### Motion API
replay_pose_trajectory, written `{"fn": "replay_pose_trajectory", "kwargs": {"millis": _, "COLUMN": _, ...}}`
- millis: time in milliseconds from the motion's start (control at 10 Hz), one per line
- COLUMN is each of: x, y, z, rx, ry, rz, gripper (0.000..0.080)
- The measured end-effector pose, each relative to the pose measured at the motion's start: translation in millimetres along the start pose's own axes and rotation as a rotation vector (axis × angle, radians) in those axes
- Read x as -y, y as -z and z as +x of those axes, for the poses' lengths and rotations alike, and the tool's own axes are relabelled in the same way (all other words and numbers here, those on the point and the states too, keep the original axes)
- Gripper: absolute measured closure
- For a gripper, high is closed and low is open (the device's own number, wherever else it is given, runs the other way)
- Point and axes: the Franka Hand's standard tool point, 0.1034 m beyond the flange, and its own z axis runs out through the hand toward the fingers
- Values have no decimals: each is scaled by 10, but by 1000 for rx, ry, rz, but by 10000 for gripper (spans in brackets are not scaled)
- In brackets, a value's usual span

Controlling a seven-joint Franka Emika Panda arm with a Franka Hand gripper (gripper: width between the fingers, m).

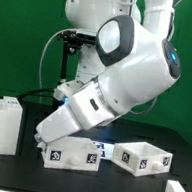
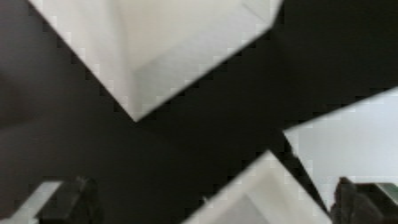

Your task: Assemble drawer

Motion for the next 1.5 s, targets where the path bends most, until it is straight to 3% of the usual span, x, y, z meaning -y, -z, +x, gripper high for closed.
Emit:
{"fn": "replay_pose_trajectory", "kwargs": {"millis": 100, "x": -59, "y": 57, "z": -5, "rx": 2, "ry": 84, "rz": -23, "gripper": 150}}
{"fn": "replay_pose_trajectory", "kwargs": {"millis": 500, "x": -62, "y": 63, "z": -2, "rx": 3, "ry": 263, "rz": -25, "gripper": 150}}
{"fn": "replay_pose_trajectory", "kwargs": {"millis": 700, "x": -97, "y": 84, "z": 13, "rx": -40, "ry": 282, "rz": -62, "gripper": 150}}
{"fn": "replay_pose_trajectory", "kwargs": {"millis": 1500, "x": -70, "y": 49, "z": 37, "rx": -28, "ry": 265, "rz": -49, "gripper": 150}}
